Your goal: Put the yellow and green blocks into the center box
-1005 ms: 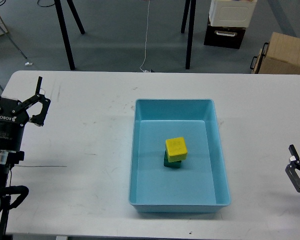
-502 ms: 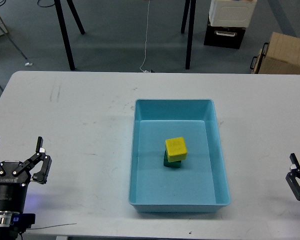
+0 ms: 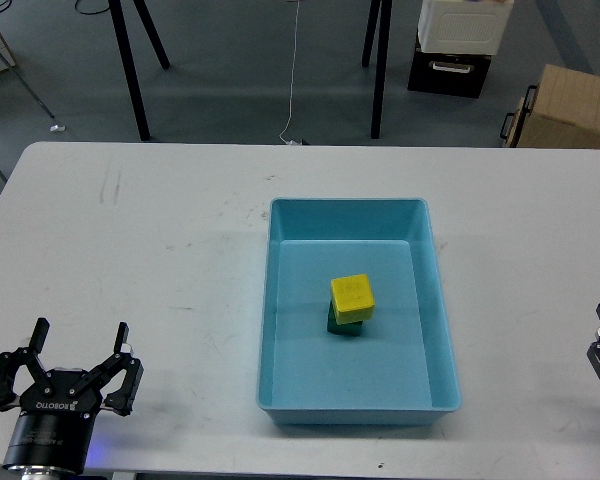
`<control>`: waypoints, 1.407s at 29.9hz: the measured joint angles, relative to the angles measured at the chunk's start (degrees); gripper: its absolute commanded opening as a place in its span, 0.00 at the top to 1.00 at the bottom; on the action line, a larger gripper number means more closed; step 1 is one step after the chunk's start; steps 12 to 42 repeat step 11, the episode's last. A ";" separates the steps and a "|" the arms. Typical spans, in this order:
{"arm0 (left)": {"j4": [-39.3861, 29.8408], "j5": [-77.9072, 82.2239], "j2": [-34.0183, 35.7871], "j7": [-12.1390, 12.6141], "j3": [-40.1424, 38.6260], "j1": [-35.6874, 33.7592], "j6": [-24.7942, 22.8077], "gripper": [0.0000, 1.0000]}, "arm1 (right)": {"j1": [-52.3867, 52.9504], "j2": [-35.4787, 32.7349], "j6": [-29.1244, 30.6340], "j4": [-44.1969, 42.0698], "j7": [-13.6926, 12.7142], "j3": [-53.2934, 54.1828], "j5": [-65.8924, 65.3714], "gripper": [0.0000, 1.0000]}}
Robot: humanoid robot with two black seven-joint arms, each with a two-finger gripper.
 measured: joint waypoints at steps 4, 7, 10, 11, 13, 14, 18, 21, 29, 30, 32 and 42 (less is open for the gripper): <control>0.00 0.00 0.00 0.00 0.06 0.07 0.00 0.00 | -0.02 -0.03 0.00 0.00 0.02 0.35 0.00 0.00; 0.00 -0.04 -0.01 0.00 0.06 0.08 0.00 0.00 | -0.07 -0.04 0.00 0.00 0.02 0.39 0.00 0.00; -0.04 -0.07 0.00 0.00 0.32 0.09 0.00 0.00 | -0.03 0.00 0.00 0.01 0.02 0.35 0.00 0.00; -0.05 -0.07 0.00 0.00 0.67 0.09 0.00 0.00 | 0.01 0.04 0.00 0.01 0.02 0.28 0.00 0.00; -0.05 -0.07 0.00 0.00 0.67 0.09 0.00 0.00 | 0.01 0.04 0.00 0.01 0.02 0.28 0.00 0.00; -0.05 -0.07 0.00 0.00 0.67 0.09 0.00 0.00 | 0.01 0.04 0.00 0.01 0.02 0.28 0.00 0.00; -0.05 -0.07 0.00 0.00 0.67 0.09 0.00 0.00 | 0.01 0.04 0.00 0.01 0.02 0.28 0.00 0.00; -0.05 -0.07 0.00 0.00 0.67 0.09 0.00 0.00 | 0.01 0.04 0.00 0.01 0.02 0.28 0.00 0.00; -0.05 -0.07 0.00 0.00 0.67 0.09 0.00 0.00 | 0.01 0.04 0.00 0.01 0.02 0.28 0.00 0.00; -0.05 -0.07 0.00 0.00 0.67 0.09 0.00 0.00 | 0.01 0.04 0.00 0.01 0.02 0.28 0.00 0.00; -0.05 -0.07 0.00 0.00 0.67 0.09 0.00 0.00 | 0.01 0.04 0.00 0.01 0.02 0.28 0.00 0.00; -0.05 -0.07 0.00 0.00 0.67 0.09 0.00 0.00 | 0.01 0.04 0.00 0.01 0.02 0.28 0.00 0.00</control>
